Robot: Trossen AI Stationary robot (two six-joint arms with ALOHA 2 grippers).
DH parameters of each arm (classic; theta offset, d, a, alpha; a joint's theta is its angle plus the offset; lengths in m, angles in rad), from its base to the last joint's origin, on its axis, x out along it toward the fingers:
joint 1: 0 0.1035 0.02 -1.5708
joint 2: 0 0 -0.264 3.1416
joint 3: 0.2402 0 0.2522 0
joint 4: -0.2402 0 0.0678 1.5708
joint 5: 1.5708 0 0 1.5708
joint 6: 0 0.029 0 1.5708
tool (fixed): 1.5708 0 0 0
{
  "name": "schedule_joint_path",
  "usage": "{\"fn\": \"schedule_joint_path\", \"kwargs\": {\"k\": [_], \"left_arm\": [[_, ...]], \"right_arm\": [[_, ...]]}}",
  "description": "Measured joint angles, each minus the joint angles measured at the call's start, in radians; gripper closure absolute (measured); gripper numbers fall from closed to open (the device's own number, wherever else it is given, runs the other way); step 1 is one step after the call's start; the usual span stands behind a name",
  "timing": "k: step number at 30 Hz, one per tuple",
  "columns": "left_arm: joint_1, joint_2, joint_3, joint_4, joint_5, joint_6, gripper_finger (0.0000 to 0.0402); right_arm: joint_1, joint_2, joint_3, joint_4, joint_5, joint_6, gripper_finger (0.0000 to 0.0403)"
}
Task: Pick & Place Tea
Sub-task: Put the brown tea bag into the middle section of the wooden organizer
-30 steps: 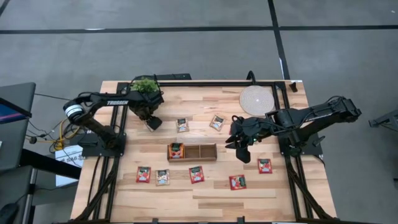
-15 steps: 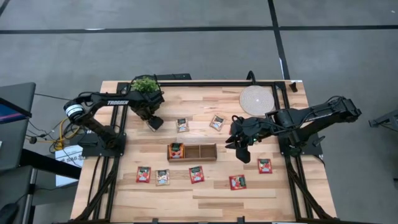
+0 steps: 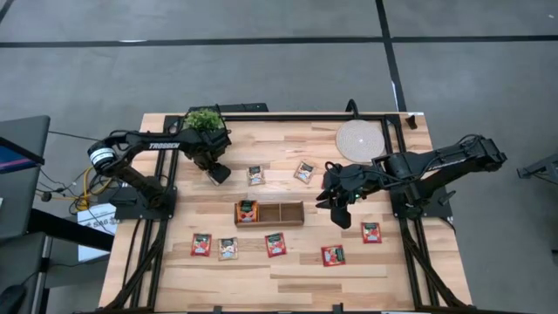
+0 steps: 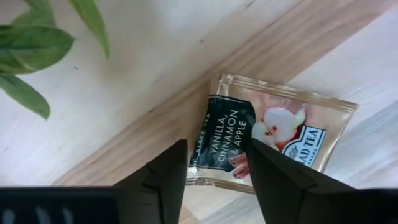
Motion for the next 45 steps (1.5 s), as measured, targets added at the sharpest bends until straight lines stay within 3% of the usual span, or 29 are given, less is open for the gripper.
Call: {"fn": "schedule_joint_path", "kwargs": {"k": [10, 22, 29, 45], "left_arm": [[-0.029, -0.001, 0.0, 0.001, -0.001, -0.01, 0.0316], [-0.085, -0.001, 0.0, 0.001, -0.001, -0.07, 0.0354], [-0.116, -0.001, 0.0, 0.002, -0.001, -0.085, 0.0396], [-0.152, -0.008, 0.014, 0.001, -0.019, -0.118, 0.0401]], "right_arm": [[0.0, 0.0, 0.0, 0.0, 0.0, 0.0, 0.0306], [0.0, 0.0, 0.0, 0.0, 0.0, 0.0, 0.0306], [0.0, 0.0, 0.0, 0.0, 0.0, 0.0, 0.0306], [0.0, 0.0, 0.0, 0.0, -0.027, 0.001, 0.0306]]}}
